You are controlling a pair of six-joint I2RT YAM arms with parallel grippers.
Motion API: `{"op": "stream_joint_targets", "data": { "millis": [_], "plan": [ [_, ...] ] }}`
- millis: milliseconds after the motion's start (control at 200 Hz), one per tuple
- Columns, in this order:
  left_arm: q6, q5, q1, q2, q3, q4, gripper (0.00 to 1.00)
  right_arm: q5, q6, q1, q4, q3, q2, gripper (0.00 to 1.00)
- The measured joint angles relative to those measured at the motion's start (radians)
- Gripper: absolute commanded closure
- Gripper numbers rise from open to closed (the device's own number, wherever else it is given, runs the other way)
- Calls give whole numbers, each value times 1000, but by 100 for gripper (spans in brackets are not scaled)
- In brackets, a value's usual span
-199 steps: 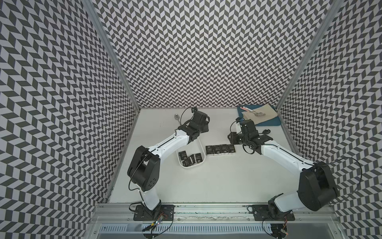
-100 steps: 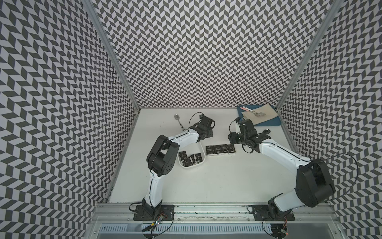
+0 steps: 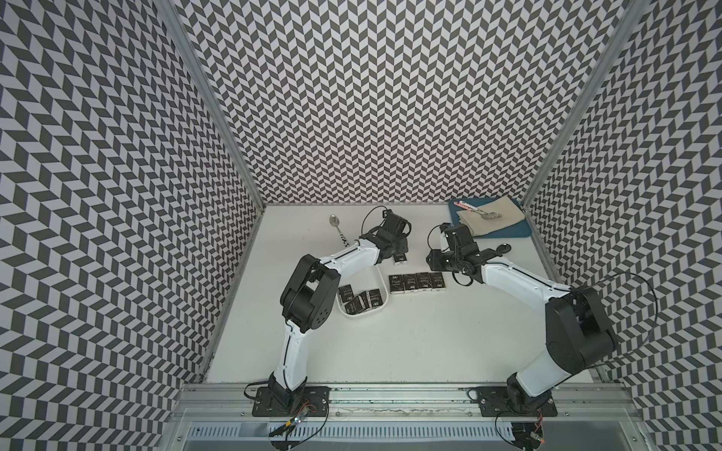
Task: Take the pocket tissues out of the storage box
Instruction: Place the pocket tissues at the center of the board.
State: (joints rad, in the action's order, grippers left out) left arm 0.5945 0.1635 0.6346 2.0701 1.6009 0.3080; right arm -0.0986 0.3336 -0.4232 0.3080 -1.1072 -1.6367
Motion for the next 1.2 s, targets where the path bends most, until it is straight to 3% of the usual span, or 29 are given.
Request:
{"op": "stream_joint_targets", "data": {
  "millis": [165, 356, 651, 1202],
  "plan": [
    [-1, 24, -5, -162, -94, 18, 66, -67, -2, 0, -29, -97, -77, 57],
    [13, 33, -5, -406, -309, 7, 67, -148, -19, 0, -62, -189, -195, 56],
    [5, 46, -7, -627, -573, 43, 68, -193, -46, -11, -52, -326, -380, 54],
    [2, 25, -36, -764, -718, 45, 69, -195, -64, -26, -45, -351, -461, 54]
  ]
}}
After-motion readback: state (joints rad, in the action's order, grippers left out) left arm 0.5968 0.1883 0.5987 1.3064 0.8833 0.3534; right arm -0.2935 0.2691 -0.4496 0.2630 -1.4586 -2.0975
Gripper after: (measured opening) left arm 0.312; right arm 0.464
